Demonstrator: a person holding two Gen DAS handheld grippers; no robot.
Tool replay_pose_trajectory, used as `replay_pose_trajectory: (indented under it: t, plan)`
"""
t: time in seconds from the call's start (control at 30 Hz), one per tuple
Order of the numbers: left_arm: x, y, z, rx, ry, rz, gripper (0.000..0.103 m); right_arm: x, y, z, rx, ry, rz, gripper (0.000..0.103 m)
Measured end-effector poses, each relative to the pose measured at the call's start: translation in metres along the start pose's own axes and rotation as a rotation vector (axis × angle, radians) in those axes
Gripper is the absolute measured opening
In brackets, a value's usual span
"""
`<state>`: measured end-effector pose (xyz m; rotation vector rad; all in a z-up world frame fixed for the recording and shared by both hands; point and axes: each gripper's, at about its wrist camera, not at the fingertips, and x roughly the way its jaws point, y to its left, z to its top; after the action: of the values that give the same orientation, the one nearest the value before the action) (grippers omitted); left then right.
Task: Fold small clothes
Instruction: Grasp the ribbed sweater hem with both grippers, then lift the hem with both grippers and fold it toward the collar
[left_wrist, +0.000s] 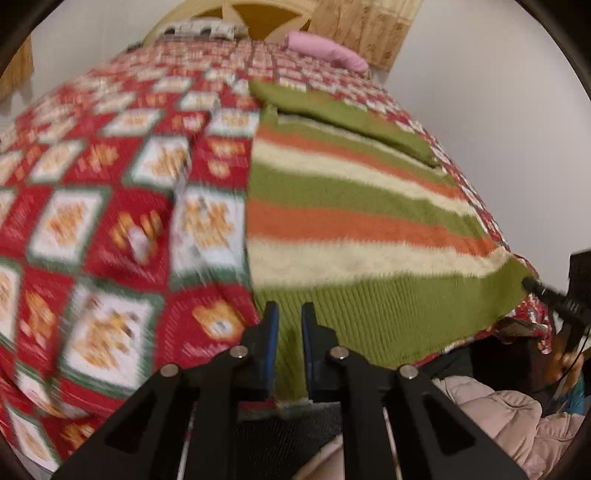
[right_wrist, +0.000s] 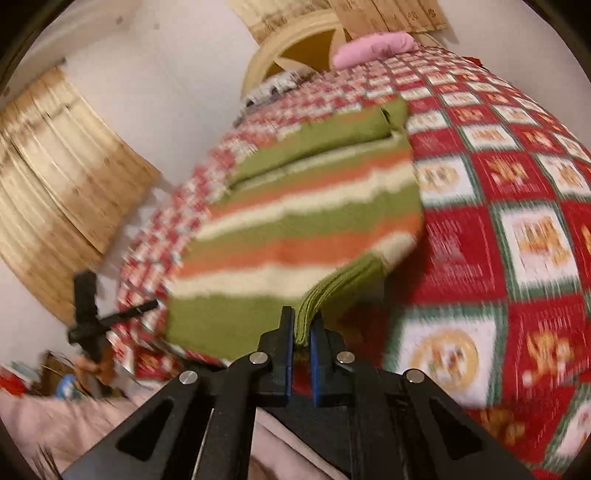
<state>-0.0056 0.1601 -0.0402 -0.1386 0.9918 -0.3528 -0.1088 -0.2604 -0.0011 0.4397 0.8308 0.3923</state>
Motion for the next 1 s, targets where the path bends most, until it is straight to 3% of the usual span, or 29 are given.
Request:
replay_pose_trajectory:
  t: [0.23, 0.43, 0.57, 0.73, 0.87, 1.0]
  plan:
    - [-0.019, 0.023, 0.024, -0.025, -0.096, 0.033, 0.041, 0.018, -0.007, 0.074, 0.043, -0.101, 0.013, 0.006]
    - [-0.007, 0.028, 0.029, 0.039, -0.078, 0.043, 0.042, 0.067, -0.045, 0.120, 0.124, -0.100, -0.105, 0.005]
    - [0.005, 0.028, 0.032, 0.109, -0.048, 0.039, 0.066, 0.104, -0.077, 0.131, 0.183, -0.064, -0.194, 0.005]
    - [0.011, 0.009, 0.031, 0.277, -0.026, -0.009, 0.066, 0.121, -0.090, 0.129, 0.191, -0.047, -0.231, 0.005]
    - [0.026, -0.013, 0.036, 0.385, -0.035, -0.022, 0.080, 0.124, -0.084, 0.129, 0.163, -0.047, -0.250, 0.004]
    - [0.046, -0.017, 0.052, 0.339, -0.054, -0.060, 0.079, 0.127, -0.082, 0.127, 0.149, -0.043, -0.267, 0.005]
